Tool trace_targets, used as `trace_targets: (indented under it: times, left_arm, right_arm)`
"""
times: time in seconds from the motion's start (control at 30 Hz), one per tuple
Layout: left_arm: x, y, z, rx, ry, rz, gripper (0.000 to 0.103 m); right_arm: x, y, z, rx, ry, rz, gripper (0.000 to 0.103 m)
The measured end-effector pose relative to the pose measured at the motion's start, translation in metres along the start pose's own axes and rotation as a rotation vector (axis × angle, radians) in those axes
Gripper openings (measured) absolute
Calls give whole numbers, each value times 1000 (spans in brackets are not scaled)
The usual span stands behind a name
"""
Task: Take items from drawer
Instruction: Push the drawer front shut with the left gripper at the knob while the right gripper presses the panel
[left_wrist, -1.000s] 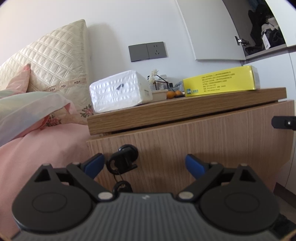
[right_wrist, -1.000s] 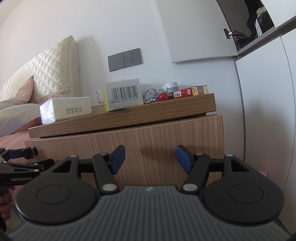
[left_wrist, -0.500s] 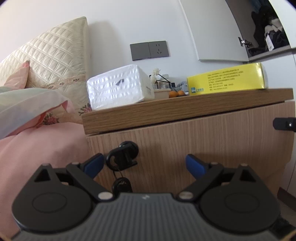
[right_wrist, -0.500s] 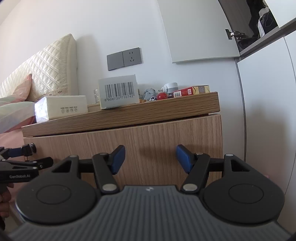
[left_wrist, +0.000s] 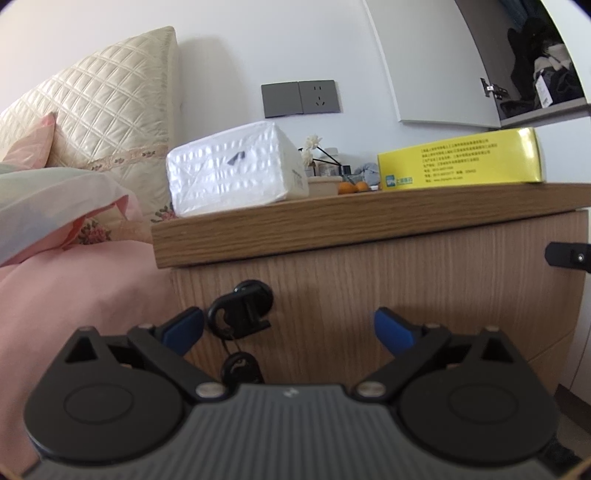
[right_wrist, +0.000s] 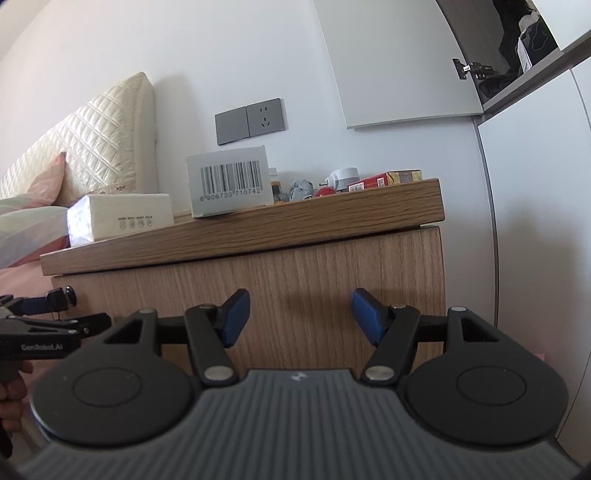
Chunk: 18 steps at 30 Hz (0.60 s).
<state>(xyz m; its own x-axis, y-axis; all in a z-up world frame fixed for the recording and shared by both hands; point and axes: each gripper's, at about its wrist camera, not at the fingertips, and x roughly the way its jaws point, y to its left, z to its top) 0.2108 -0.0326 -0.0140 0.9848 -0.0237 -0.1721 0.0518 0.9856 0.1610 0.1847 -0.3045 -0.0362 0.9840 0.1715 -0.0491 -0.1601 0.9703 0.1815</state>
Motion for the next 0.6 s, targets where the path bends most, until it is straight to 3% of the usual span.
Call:
trace_targets:
  times: [0.27,0.6]
  left_arm:
    - [-8,0,0,-5,16,-22,98]
    - [-52,7,12,-60,45,-37,97]
  right_arm:
    - [-5,1,5,7,27,-4,66]
    - [-34,15,20,12,42,10,65]
